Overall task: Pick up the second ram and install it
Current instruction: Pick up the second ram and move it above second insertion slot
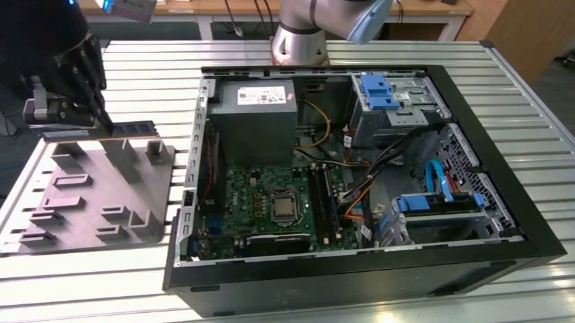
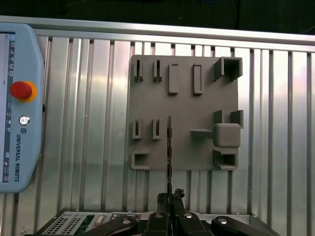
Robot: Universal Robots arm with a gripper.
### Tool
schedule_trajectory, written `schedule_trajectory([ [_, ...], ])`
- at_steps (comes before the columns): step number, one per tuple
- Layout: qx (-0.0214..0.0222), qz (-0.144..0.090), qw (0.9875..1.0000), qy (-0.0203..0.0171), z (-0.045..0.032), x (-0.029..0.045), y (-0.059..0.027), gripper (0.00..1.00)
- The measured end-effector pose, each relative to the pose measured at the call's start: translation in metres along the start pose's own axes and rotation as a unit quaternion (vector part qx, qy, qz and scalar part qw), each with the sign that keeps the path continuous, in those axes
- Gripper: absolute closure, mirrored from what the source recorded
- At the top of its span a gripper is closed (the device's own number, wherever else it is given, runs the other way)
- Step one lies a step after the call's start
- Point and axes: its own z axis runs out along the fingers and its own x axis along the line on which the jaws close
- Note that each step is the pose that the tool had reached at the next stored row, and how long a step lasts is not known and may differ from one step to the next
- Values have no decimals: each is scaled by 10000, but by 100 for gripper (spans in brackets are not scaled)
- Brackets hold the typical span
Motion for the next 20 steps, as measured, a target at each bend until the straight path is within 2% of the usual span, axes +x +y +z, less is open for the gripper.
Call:
schedule_trajectory([
  [20,0,1,10000,0,-17,8,-372,86],
])
